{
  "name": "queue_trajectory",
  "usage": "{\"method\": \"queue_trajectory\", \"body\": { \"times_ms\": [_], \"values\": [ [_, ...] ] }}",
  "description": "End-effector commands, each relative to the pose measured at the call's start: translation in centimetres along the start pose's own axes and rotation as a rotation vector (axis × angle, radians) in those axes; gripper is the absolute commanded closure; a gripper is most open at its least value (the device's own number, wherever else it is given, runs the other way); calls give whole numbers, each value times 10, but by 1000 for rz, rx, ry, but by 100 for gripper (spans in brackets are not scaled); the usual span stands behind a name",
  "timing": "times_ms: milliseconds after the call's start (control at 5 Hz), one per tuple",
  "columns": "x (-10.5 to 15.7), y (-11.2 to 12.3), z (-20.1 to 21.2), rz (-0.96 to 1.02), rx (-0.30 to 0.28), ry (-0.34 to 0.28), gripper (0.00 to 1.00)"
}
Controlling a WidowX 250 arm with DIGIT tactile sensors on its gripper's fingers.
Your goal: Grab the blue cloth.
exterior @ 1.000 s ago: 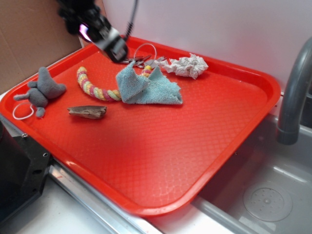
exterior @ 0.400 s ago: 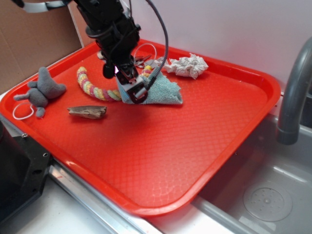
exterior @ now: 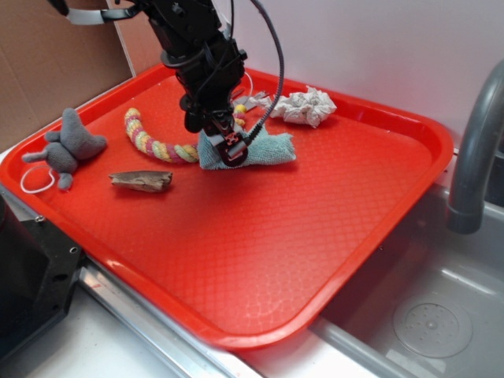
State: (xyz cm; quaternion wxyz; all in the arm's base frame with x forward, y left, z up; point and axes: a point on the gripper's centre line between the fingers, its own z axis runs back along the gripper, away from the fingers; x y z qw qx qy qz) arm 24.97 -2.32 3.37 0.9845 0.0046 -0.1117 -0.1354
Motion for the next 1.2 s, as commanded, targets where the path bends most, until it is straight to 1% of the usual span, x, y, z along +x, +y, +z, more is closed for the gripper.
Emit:
{"method": "queue_trajectory", "body": {
  "times_ms": [0,200,400,600,800,1000],
  "values": [
    [13,-4,47,102,85,-26,100],
    [0,-2,101,361,66,42,100],
    [-15,-5,143,442,-17,118,100],
    [-30,-12,171,309,-138,130,100],
    [-39,-17,176,262,-134,98,100],
    [-39,-20,171,260,-105,104,100]
  ]
}}
